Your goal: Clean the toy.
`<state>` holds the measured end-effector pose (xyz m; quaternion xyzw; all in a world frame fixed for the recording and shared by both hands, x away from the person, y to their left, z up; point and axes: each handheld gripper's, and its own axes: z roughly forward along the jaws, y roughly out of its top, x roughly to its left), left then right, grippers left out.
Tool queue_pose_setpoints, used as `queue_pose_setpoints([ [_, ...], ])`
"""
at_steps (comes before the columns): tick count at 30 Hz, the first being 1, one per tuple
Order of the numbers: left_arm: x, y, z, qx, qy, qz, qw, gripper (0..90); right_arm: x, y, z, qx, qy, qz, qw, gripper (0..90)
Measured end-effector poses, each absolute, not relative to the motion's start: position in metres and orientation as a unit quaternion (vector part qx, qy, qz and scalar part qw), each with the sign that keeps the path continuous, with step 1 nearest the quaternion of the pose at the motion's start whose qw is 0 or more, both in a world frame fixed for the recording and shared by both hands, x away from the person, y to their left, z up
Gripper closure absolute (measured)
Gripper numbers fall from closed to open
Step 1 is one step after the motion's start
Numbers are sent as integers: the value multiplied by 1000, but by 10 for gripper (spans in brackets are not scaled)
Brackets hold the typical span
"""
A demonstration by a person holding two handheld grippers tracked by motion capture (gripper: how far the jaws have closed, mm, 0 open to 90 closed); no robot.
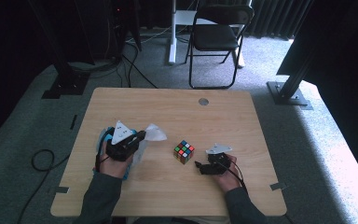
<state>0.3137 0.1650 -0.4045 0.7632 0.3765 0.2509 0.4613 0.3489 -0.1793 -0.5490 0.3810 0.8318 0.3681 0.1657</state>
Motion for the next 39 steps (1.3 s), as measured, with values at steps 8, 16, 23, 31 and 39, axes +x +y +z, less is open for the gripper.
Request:
queue_pose_setpoints([
  [8,315,153,-406,770,365,245,462,883,349,-179,-549,381,832,368,166,250],
  [16,317,147,-408,772,362,237,465,882,349,-179,-549,381,832,368,166,250],
  [23,318,145,-409,771,362,232,469,882,349,-179,-549,381,832,368,166,250],
  [31,320,139,-409,773,359,226,472,883,349,-179,-549,382,831,368,166,250],
  [39,321,133,-409,775,355,220,475,882,349,-179,-549,382,832,368,166,250],
])
